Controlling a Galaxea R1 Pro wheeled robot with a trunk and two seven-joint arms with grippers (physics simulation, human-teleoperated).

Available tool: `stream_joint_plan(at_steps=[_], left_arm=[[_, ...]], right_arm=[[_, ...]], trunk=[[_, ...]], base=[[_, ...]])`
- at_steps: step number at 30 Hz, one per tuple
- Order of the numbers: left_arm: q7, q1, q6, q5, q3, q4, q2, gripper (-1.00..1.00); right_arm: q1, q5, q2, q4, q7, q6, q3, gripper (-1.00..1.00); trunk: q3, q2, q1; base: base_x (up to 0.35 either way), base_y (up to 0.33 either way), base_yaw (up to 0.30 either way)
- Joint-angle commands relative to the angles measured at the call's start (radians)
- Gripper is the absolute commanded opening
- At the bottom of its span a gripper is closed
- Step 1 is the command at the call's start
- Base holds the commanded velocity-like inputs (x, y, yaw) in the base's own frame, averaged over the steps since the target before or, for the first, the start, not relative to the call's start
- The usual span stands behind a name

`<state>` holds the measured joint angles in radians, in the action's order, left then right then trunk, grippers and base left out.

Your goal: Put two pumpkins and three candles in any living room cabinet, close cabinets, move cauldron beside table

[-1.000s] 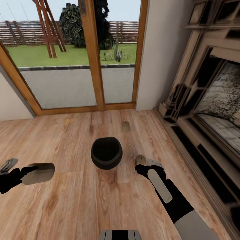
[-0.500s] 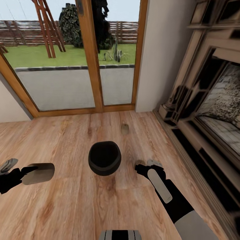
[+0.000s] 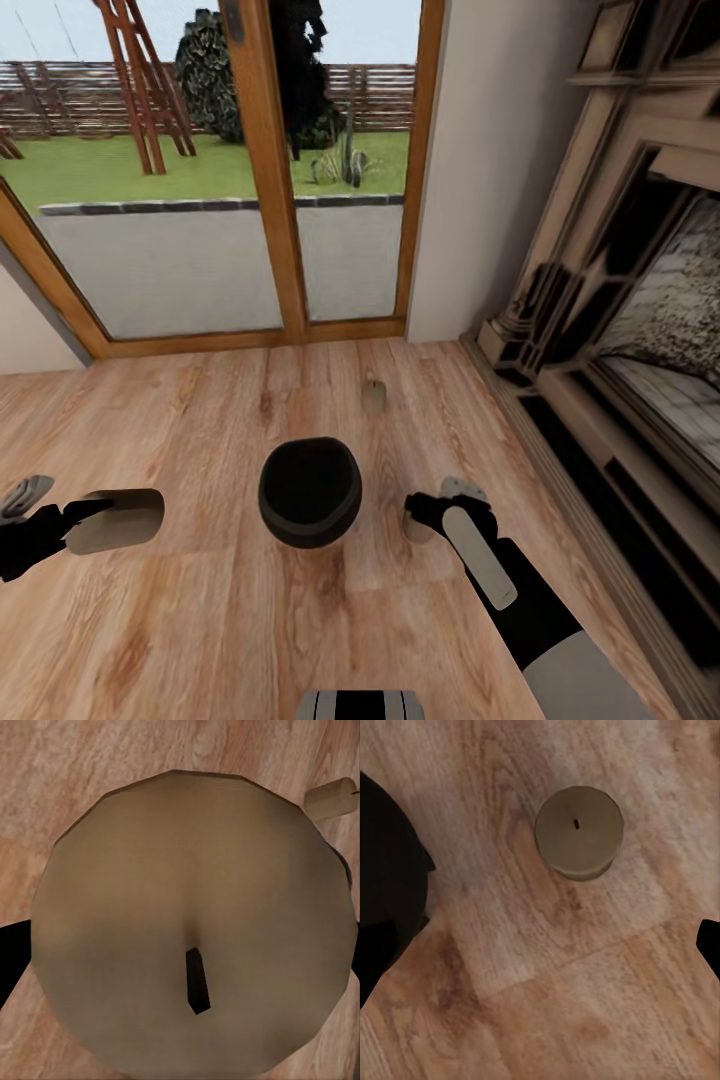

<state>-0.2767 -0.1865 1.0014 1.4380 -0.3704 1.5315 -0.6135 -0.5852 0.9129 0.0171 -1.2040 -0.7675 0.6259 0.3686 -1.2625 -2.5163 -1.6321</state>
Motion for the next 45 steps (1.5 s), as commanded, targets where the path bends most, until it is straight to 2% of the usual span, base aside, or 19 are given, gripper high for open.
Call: stream_joint_plan(at_steps=[1, 21, 34, 37, 39, 43, 45], left_arm=[[-0.010, -0.001, 0.003, 0.012, -0.001, 0.001, 0.000, -1.00], [-0.010, -0.001, 0.003, 0.012, -0.001, 0.001, 0.000, -1.00], [-0.010, -0.001, 0.003, 0.014, -0.002, 0.001, 0.001, -1.00], [-0.010, -0.001, 0.003, 0.015, -0.003, 0.001, 0.001, -1.00], [-0.010, -0.001, 0.003, 0.030, -0.004, 0.001, 0.001, -1.00], [-0.010, -0.001, 0.003, 0.098, -0.004, 0.000, 0.000, -1.00], [-0.010, -0.001, 0.003, 0.117, -0.005, -0.001, 0.000, -1.00]], right_arm=[[-0.001, 0.007, 0.000, -0.001, -0.009, 0.002, 0.001, 1.00], [-0.001, 0.008, 0.000, 0.003, -0.009, 0.002, 0.000, 1.00], [-0.001, 0.009, 0.000, 0.010, -0.007, -0.022, 0.000, 1.00], [-0.001, 0.009, 0.001, 0.048, 0.001, -0.026, 0.001, 1.00], [-0.001, 0.008, 0.001, 0.089, 0.031, -0.041, 0.001, 1.00], [-0.001, 0.007, 0.001, 0.117, 0.067, -0.052, 0.002, 1.00], [-0.001, 0.006, 0.001, 0.120, 0.074, -0.055, 0.002, 1.00]], trunk=[[-0.001, 0.000, 0.000], [-0.001, 0.000, 0.000], [-0.001, 0.000, 0.000], [-0.012, -0.001, -0.001], [-0.020, -0.002, -0.002], [-0.036, -0.002, -0.004], [-0.043, -0.003, -0.005]], base=[[0.107, -0.142, 0.000], [0.168, -0.024, 0.000], [0.023, 0.000, 0.000], [0.000, 0.000, 0.000], [0.000, 0.000, 0.000], [0.000, 0.000, 0.000], [0.000, 0.000, 0.000]])
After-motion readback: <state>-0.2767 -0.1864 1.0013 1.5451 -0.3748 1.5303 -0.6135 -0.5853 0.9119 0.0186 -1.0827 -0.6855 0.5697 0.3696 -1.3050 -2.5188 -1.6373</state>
